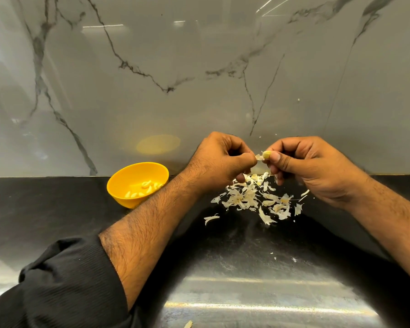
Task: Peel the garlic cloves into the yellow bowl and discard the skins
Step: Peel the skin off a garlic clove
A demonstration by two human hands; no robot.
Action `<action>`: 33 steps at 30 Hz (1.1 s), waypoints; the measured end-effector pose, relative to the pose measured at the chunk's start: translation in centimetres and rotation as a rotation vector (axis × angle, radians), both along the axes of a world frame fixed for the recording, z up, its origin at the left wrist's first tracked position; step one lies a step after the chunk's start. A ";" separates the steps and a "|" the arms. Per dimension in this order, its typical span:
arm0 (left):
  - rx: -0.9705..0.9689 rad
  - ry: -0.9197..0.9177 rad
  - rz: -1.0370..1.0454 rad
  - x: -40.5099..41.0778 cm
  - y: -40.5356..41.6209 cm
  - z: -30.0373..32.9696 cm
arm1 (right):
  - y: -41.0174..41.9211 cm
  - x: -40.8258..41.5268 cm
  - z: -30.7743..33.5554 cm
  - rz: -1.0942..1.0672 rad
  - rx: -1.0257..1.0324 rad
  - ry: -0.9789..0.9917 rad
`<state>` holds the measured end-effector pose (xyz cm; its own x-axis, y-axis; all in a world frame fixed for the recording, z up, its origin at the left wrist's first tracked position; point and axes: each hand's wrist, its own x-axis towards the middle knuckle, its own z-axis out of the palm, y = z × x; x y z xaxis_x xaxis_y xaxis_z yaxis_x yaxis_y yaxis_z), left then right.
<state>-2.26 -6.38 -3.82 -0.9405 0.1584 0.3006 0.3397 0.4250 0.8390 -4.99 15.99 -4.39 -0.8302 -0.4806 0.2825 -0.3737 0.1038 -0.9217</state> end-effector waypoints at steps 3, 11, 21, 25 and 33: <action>0.024 -0.032 -0.006 0.0 -0.2 0.3 | 0.0 -0.1 -0.1 0.010 -0.054 -0.071; 0.095 0.031 -0.047 0.1 -0.4 0.1 | -0.1 0.1 0.1 -0.018 -0.179 -0.207; 0.162 0.067 -0.120 -0.1 0.0 -0.4 | -0.4 0.1 -0.1 -0.058 -0.024 -0.120; 0.051 0.128 -0.066 -0.5 -0.2 -0.6 | 0.0 0.2 0.2 -0.192 -0.006 0.061; -0.300 0.321 0.054 -0.4 0.2 -0.6 | -0.3 1.3 1.0 -0.241 0.250 0.333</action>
<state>-2.65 -6.15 -4.39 -0.8165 0.2367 0.5266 0.5334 0.6582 0.5313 -3.69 15.70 -3.42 -0.8104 -0.3727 0.4520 -0.5823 0.4269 -0.6919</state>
